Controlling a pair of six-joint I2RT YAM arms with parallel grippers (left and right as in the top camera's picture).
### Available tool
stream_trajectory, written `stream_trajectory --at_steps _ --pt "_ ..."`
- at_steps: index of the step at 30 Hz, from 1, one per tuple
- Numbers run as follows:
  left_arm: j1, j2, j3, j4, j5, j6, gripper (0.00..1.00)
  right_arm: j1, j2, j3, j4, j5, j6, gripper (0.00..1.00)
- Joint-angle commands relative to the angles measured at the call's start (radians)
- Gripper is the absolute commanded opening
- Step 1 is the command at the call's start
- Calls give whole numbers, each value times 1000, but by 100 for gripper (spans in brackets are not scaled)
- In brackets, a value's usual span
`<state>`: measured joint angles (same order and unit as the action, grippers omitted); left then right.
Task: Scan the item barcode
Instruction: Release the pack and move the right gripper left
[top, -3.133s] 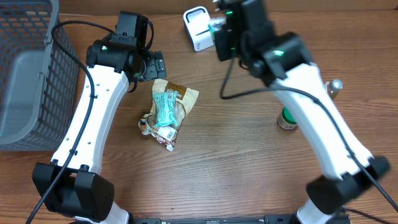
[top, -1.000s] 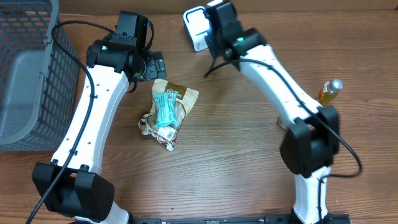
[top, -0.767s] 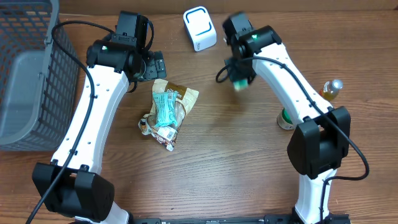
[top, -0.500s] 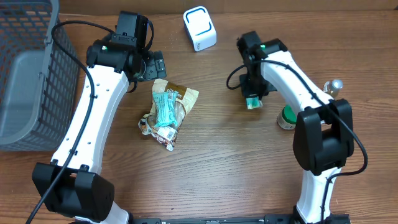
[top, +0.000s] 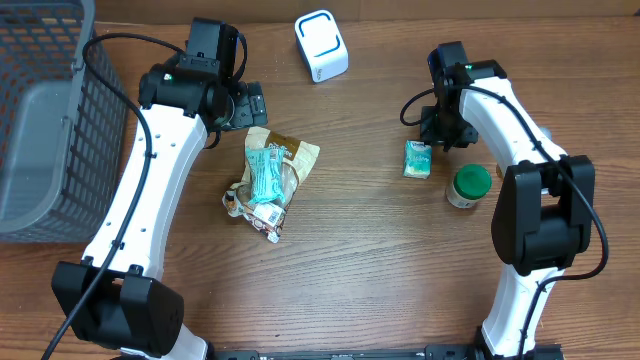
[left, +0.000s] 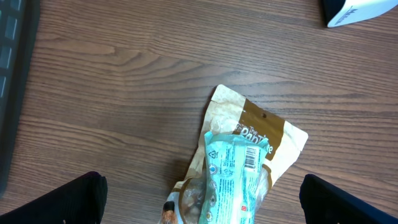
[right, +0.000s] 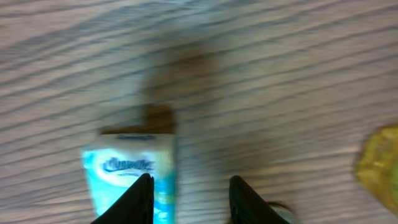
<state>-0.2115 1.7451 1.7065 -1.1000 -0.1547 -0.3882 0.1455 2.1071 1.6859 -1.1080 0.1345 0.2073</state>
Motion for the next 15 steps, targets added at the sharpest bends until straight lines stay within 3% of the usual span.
stream_trajectory --at_steps 1,8,11,15 --pt "-5 -12 17 0 -10 15 100 11 1 -5 21 -172 6 37" --pt "-5 -12 17 0 -10 15 100 60 1 -5 80 -634 6 39" --pt "-5 -12 17 0 -10 15 100 101 1 -5 98 -684 7 41" --pt "-5 -12 17 0 -10 15 100 175 1 -6 113 -687 49 58"
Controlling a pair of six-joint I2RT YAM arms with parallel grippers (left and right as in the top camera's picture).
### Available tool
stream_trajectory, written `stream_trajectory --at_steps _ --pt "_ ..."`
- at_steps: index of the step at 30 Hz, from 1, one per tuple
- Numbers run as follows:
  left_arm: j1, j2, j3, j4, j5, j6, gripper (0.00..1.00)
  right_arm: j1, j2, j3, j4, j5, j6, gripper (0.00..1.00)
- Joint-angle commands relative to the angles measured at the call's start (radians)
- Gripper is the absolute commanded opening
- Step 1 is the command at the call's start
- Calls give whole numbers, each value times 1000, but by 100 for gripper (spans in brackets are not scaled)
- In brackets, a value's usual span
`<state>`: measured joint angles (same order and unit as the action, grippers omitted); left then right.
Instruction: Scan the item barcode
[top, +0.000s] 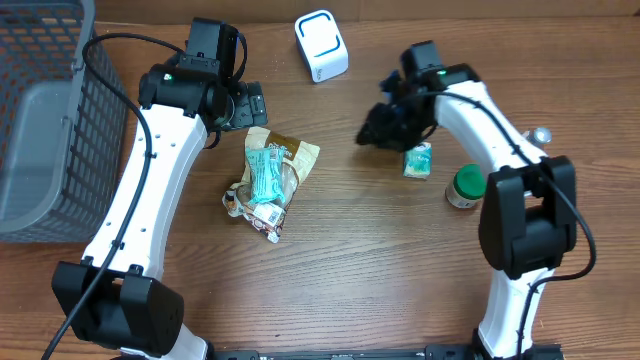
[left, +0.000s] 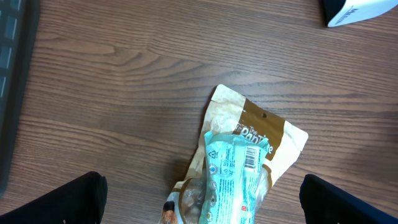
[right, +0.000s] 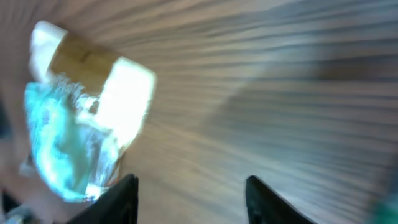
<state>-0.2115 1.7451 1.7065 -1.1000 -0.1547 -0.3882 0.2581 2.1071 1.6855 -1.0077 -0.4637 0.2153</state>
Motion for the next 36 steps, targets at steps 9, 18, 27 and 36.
stream_trajectory --at_steps 9,18,27,36 --pt "-5 -12 17 0 -10 15 100 240 1 -50 126 -88 281 66" --pt "-5 -12 17 0 -10 15 100 356 1 -151 342 -88 463 57" --pt "-5 -12 17 0 -10 15 100 408 1 -240 521 30 563 38" --pt "-5 -12 17 0 -10 15 100 379 -28 -250 532 -38 545 4"
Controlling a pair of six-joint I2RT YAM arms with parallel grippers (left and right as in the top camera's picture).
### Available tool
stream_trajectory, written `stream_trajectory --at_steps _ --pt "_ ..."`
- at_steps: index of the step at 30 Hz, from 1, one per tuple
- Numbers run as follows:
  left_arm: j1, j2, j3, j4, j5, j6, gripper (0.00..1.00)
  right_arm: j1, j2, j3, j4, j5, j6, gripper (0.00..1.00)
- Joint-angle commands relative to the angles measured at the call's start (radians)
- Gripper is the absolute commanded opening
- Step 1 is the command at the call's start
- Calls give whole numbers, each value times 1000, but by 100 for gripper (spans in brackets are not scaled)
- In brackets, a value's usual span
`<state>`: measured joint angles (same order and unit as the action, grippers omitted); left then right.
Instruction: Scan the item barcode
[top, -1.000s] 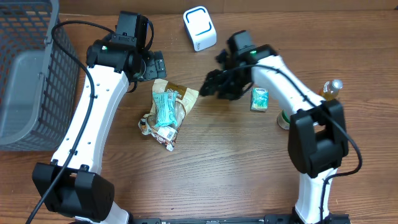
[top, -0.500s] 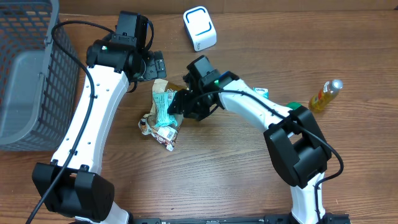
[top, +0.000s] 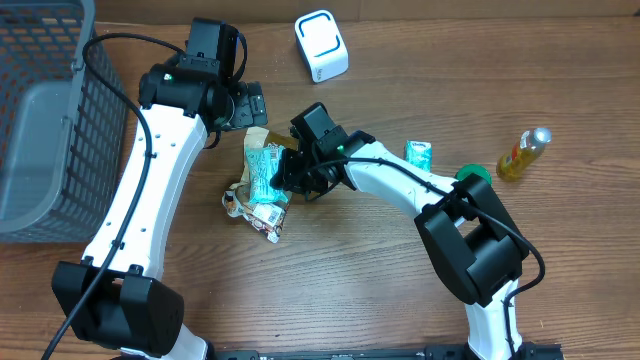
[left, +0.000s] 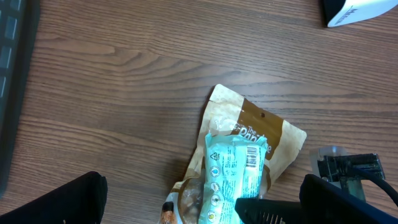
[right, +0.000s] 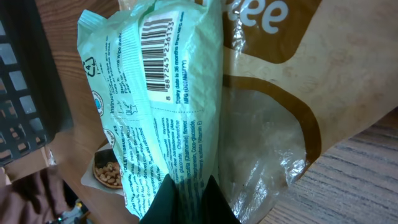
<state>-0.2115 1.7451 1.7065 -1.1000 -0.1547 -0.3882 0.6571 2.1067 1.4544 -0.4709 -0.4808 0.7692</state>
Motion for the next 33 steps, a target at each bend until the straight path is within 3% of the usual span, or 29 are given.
stream_trajectory --at_steps 1,6,15,20,27,28,30,31,33 --pt "-5 -12 17 0 -10 15 100 -31 -43 -19 -6 -33 -29 4" --pt "-5 -12 17 0 -10 15 100 -73 -141 -19 -76 -48 -208 4" --pt "-5 -12 17 0 -10 15 100 -181 -197 -34 -386 -19 -535 4" --pt "-5 -12 17 0 -10 15 100 -209 -197 -66 -431 66 -612 4" --pt "-5 -12 17 0 -10 15 100 -209 -195 -132 -418 77 -613 6" --pt "-5 -12 17 0 -10 15 100 -209 -193 -137 -417 81 -614 13" --pt "-5 -12 17 0 -10 15 100 -209 -192 -145 -417 88 -613 61" --pt "-5 -12 17 0 -10 15 99 -209 -192 -146 -418 95 -613 73" --pt "-5 -12 17 0 -10 15 100 -209 -192 -146 -421 131 -613 86"
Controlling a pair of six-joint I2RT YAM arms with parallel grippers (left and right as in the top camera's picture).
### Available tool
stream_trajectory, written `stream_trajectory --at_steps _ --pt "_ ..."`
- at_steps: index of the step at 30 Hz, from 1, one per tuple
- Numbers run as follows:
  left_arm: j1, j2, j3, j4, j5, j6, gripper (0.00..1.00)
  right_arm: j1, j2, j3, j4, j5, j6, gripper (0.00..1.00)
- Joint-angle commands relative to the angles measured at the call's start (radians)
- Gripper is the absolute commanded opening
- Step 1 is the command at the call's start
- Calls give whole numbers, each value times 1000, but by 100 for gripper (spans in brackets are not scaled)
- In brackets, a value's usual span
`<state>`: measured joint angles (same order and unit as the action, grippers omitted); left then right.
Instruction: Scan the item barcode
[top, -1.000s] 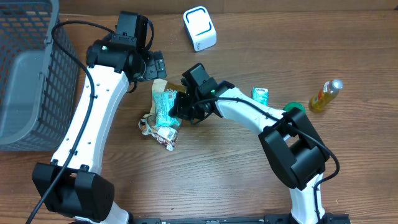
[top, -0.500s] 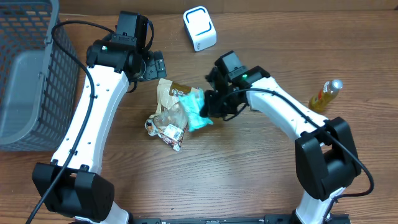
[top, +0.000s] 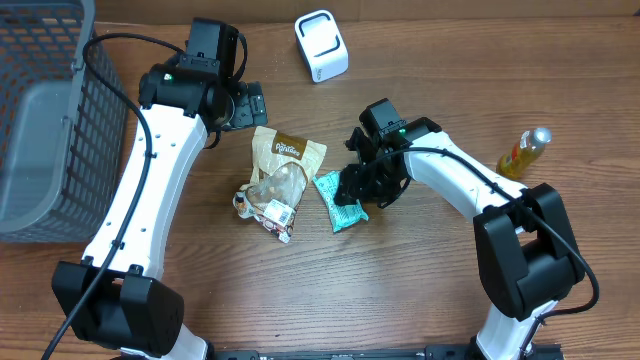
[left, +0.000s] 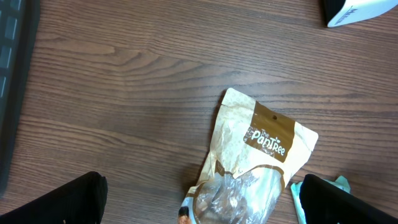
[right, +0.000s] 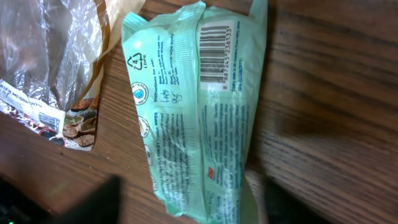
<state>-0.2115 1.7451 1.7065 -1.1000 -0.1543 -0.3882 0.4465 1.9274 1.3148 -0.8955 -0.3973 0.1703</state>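
Observation:
A mint-green packet (top: 340, 206) lies flat on the table, its barcode (right: 215, 40) facing up, just right of the brown pouch. My right gripper (top: 364, 186) hovers low over it, open, with one dark finger either side of the packet's (right: 199, 118) near end and no grip on it. The white scanner (top: 321, 45) stands at the back of the table, well apart from the packet. My left gripper (top: 250, 104) hangs open near the pouch's top, holding nothing; only a sliver of the packet (left: 339, 182) shows in the left wrist view.
A brown Pantree pouch (top: 284, 160) lies on a clear snack bag (top: 268, 205). A grey mesh basket (top: 40, 120) stands at the far left. A yellow bottle (top: 524, 152) lies at the right. The scanner's corner (left: 360, 11) shows in the left wrist view.
The right gripper was shut on the green packet on top of the brown pouch. Now the packet lies on bare table to the pouch's right and the gripper is open over it.
The right gripper stood over a small tissue pack at the right, then had swung left of it. Later it was shut on the green packet atop the pouch. Now that packet lies beside the pouch, let go. The left arm has stayed still.

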Motion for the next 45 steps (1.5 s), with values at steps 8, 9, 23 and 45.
stream_trajectory --at_steps 8,9,23,45 --pt "-5 -12 17 0 -10 15 100 1 -32 96 -111 40 68 88" --pt "-5 -12 17 0 -10 15 100 1 -41 133 -154 33 67 88" --pt "-5 -12 17 0 -10 15 100 2 -80 254 -393 29 66 100" --pt "-5 -12 17 0 -10 15 100 -2 -76 22 8 -112 404 4"
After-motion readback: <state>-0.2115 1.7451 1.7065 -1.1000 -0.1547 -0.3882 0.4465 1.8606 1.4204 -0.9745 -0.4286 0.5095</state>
